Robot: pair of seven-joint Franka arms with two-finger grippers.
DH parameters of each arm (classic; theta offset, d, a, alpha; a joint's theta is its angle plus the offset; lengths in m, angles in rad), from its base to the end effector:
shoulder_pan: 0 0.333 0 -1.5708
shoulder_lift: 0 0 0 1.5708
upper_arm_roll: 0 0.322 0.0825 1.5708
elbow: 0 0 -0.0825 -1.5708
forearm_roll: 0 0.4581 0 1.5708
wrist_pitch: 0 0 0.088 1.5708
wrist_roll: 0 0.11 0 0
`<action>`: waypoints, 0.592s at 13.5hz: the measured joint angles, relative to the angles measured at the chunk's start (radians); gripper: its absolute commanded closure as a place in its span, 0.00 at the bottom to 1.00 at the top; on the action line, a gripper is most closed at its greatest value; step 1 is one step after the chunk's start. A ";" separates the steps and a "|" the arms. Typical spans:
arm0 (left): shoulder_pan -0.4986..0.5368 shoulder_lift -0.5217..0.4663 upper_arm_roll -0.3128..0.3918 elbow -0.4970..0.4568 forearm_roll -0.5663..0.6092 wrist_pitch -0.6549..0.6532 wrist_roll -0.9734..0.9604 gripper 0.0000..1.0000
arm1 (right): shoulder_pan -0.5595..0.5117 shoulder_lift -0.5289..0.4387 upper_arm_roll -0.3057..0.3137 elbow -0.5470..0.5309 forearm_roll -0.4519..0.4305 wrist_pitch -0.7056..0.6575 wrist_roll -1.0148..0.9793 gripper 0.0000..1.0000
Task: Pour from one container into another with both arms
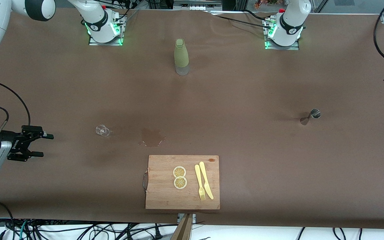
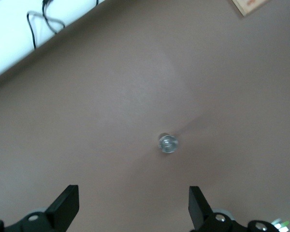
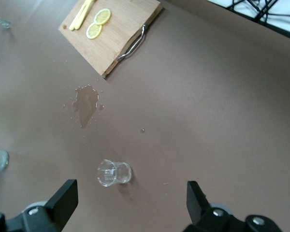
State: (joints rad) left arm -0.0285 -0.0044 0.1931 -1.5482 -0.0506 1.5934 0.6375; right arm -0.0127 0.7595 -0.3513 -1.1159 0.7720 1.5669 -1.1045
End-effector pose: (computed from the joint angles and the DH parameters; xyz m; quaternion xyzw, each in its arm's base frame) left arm 0.6225 0.0981 0.6448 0.9715 -0.2341 0.0328 0.0140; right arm 0.7954 -0.1344 0.3551 -0.9005 -0.3263 -0.0723 0.2784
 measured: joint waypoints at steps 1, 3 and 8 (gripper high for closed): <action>-0.003 -0.008 -0.026 -0.001 0.000 -0.023 -0.122 0.00 | 0.014 -0.014 0.004 0.003 -0.029 0.000 0.068 0.00; -0.006 -0.019 -0.076 -0.001 0.000 -0.046 -0.305 0.00 | 0.051 -0.051 0.015 0.008 -0.104 -0.001 0.227 0.00; -0.009 -0.028 -0.132 -0.004 -0.013 -0.089 -0.556 0.00 | 0.125 -0.186 0.130 0.010 -0.417 -0.017 0.644 0.00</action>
State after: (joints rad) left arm -0.0380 -0.0322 0.0608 -1.5518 -0.0632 1.5045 0.0813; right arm 0.1126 0.5735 -0.2214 -1.1056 0.3548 1.5499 -0.4600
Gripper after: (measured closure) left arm 0.000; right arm 0.000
